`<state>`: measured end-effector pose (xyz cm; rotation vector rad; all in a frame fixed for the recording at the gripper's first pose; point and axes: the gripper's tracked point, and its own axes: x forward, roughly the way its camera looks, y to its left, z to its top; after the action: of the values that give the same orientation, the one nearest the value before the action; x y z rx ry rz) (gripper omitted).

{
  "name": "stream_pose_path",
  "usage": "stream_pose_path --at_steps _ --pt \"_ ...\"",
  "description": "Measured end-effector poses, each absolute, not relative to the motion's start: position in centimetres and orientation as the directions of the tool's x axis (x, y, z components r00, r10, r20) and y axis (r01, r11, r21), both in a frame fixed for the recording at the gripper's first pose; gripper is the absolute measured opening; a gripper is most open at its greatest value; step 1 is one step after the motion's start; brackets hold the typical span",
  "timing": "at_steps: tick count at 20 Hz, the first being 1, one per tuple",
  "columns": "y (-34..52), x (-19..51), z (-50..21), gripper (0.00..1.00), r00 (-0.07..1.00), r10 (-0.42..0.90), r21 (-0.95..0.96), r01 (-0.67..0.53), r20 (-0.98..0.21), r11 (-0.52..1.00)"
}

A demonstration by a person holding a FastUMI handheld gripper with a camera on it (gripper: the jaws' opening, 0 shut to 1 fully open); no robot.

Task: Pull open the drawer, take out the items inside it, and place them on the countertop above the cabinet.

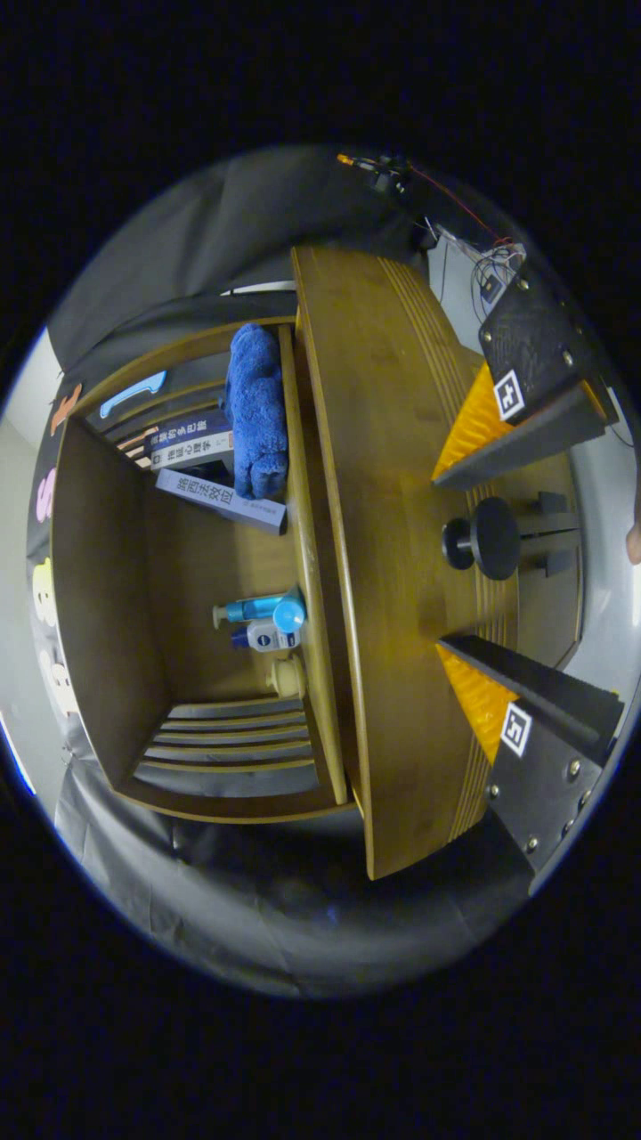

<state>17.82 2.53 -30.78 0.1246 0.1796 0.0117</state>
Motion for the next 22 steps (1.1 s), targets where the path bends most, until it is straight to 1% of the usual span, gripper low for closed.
stream_pose_path --at_steps 7,16,22 --pt "3.3 20.7 -31.4 0.99 0.979 -0.001 0.088 0.019 -0.206 0.996" --pt "3.7 23.6 -32.1 0.99 0.969 0.035 0.195 0.013 -0.243 0.981" --pt "3.9 25.2 -32.3 0.99 0.964 0.043 0.209 0.014 -0.263 0.978"
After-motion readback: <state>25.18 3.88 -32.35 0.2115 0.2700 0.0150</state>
